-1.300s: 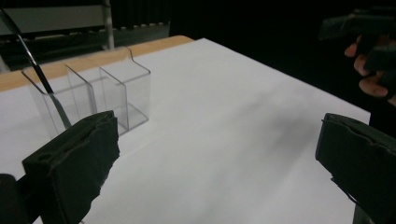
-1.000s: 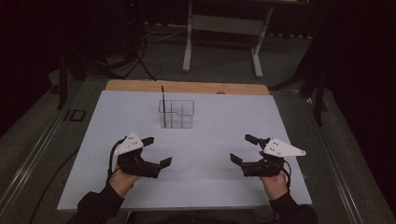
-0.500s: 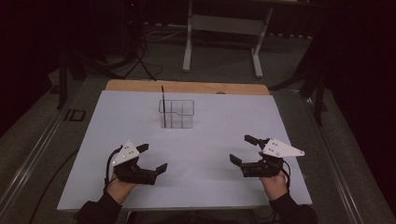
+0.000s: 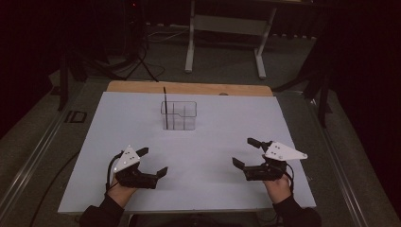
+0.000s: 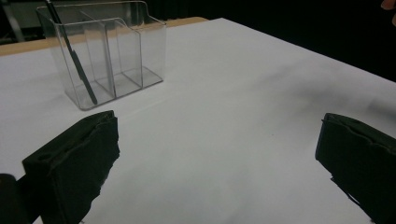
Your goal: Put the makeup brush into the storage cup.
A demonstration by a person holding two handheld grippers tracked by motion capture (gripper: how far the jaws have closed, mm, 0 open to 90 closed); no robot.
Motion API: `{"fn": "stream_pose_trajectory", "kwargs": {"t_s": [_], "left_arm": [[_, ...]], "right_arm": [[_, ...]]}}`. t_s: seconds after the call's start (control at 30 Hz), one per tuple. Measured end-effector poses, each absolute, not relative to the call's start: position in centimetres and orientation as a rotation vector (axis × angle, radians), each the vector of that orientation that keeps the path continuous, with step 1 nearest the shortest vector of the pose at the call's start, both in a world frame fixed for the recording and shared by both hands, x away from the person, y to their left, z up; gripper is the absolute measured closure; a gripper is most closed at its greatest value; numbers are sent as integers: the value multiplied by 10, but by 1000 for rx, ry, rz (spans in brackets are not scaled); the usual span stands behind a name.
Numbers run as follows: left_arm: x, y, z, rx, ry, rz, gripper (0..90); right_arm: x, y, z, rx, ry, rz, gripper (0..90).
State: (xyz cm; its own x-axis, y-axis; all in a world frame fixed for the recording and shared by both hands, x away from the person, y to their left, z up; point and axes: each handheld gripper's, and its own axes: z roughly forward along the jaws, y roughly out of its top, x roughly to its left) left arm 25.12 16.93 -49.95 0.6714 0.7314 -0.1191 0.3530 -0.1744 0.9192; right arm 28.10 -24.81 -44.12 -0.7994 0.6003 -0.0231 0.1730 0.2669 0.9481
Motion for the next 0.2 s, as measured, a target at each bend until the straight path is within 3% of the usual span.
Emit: {"fn": "stream_pose_trajectory", "kwargs": {"t_s": [0.2], "left_arm": [[251, 167, -500, 1778, 863, 424, 0]], "right_arm": [[281, -247, -443, 689, 2171, 1532, 112]]}}
